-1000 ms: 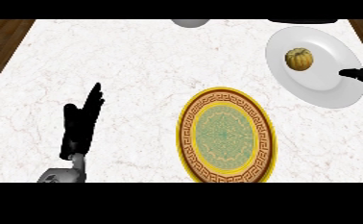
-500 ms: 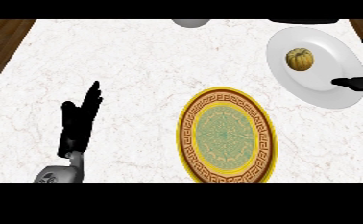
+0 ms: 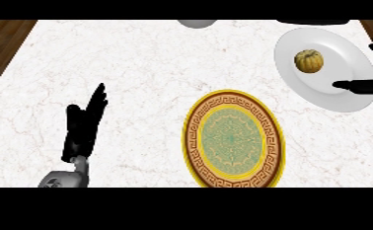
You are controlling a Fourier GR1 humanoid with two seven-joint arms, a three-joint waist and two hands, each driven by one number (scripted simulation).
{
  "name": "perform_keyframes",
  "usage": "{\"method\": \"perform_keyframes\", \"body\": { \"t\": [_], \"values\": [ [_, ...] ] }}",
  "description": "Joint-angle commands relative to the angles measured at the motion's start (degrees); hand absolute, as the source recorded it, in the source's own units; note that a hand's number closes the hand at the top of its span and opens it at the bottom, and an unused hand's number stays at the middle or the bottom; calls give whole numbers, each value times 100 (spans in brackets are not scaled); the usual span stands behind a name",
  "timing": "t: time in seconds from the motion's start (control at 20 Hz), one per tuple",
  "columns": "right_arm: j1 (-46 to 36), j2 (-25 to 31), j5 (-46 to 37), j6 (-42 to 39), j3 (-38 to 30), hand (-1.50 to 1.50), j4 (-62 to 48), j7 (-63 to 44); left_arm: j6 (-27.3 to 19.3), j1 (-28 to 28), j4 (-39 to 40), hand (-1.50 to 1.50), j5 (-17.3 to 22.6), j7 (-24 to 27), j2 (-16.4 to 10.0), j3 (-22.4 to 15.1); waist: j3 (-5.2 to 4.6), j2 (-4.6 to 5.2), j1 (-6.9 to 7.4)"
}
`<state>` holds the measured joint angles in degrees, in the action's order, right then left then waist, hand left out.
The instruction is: Pick the squash from the plate and place it in the plate
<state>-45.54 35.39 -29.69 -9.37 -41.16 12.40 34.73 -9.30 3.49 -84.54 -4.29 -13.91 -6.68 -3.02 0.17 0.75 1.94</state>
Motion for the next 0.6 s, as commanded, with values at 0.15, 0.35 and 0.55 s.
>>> {"method": "perform_keyframes", "body": {
  "t": [0.15,0.35,0.55],
  "values": [
    [221,32,12,358,109,-150,-74,129,81,18,296,0,-41,306,-15,69,0,12,1],
    [360,192,61,374,126,-150,-123,87,157,3,-36,0,123,25,-40,158,1,-2,5],
    [429,479,139,135,70,-150,-198,202,130,-22,230,0,30,254,-35,175,7,26,27]
  ]
}}
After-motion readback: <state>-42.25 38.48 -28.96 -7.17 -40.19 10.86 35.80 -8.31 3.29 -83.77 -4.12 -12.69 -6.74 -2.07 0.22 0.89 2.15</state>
